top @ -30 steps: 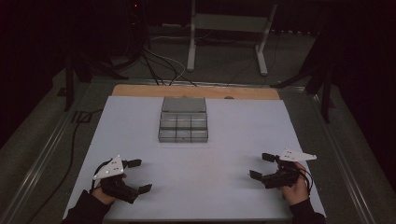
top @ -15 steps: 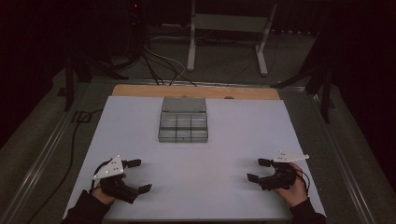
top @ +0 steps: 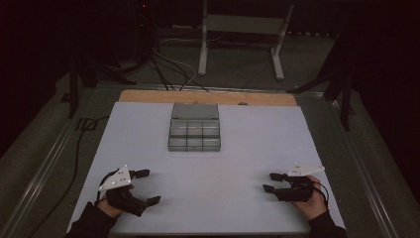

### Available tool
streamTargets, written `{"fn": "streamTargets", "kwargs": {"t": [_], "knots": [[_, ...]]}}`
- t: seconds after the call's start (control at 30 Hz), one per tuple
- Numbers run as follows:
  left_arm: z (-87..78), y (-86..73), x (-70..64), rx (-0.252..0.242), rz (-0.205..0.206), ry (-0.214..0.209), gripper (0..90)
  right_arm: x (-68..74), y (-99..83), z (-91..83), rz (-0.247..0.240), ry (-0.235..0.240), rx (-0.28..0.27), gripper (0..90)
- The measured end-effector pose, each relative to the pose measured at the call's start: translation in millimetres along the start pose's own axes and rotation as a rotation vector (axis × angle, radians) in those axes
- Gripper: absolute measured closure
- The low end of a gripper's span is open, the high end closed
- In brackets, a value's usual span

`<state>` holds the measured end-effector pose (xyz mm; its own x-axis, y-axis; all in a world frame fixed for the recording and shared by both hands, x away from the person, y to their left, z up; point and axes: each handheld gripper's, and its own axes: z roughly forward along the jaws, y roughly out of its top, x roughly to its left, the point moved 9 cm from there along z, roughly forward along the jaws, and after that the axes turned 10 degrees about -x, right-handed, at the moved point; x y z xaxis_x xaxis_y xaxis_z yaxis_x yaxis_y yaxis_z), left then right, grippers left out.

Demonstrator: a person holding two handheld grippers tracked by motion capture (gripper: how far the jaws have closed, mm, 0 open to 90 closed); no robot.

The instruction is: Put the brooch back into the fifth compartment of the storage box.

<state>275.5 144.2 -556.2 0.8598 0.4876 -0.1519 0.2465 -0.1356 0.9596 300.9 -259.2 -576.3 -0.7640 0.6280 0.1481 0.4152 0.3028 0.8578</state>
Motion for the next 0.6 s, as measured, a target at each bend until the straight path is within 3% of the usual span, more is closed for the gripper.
{"fn": "streamTargets", "kwargs": {"t": [0.17,0.37,0.6], "knots": [[-0.1,0.0,0.2,0.000,-0.001,-0.001,1.1,-2.6,-4.4,1.9,-0.092,0.001,0.024,50.8],[0.4,-0.6,0.3,0.004,-0.001,-0.003,1.1,-4.4,-8.7,2.6,-0.124,0.009,0.065,65.6],[0.3,-0.7,0.2,0.004,-0.001,-0.003,1.1,-6.3,-13.6,6.0,-0.144,-0.002,0.110,70.7]]}}
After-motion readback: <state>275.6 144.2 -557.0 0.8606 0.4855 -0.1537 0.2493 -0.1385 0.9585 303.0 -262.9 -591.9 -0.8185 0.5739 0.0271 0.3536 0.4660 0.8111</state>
